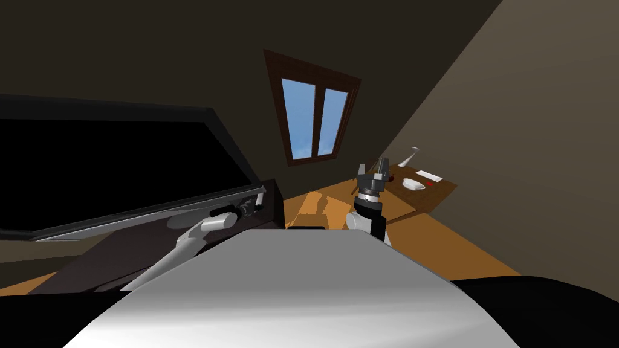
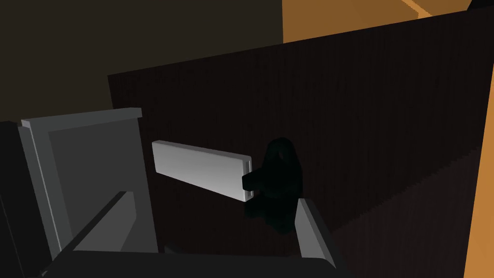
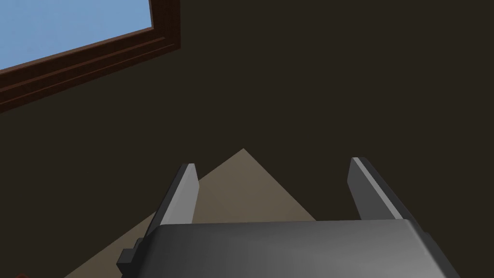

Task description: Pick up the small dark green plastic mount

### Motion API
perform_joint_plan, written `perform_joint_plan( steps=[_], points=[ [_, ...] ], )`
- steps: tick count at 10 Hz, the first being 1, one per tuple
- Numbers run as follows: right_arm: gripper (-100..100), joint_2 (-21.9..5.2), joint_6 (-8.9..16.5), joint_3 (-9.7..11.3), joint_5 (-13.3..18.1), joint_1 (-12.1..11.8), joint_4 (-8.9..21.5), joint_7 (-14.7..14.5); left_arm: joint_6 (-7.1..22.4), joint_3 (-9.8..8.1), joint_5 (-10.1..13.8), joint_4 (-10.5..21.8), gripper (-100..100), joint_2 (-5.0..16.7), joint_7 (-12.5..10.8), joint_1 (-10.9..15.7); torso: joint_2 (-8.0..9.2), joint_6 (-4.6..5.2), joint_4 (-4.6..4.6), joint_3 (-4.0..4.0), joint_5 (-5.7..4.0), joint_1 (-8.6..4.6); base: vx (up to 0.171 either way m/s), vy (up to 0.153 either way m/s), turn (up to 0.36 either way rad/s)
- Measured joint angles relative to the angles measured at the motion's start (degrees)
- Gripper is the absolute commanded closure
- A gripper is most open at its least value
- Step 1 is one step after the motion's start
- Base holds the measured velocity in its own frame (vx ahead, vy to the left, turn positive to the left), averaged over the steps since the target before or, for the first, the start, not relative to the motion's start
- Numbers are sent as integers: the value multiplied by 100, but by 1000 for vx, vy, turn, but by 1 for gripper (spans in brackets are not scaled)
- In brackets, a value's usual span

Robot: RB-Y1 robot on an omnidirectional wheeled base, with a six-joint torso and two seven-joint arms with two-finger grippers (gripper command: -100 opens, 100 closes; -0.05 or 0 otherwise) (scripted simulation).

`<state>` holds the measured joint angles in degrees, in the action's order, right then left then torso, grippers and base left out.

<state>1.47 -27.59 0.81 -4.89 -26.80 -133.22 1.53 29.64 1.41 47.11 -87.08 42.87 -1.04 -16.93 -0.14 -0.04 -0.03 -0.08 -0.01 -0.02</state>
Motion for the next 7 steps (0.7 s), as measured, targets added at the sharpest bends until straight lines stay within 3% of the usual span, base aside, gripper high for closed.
perform_joint_plan(
  steps=[4, 5, 7],
  points=[
    [0, 0, 0, 0, 0, 0, 0, 0, 560, -75, 289, 585, -100, 170, -51, 60, -6, 1, -1, -3, -1, -2, 66, -8, -131],
    [0, 0, 0, 0, 0, 0, 0, 0, 714, -80, 421, 853, -100, 218, -9, 123, -10, 3, -2, -6, 0, -1, 86, 13, -198],
    [0, 0, 0, 0, 0, 0, 0, 0, 1006, -170, 419, 949, -100, 249, -135, -22, -6, -2, -2, -4, 1, 4, 50, 4, -57]
  ],
)
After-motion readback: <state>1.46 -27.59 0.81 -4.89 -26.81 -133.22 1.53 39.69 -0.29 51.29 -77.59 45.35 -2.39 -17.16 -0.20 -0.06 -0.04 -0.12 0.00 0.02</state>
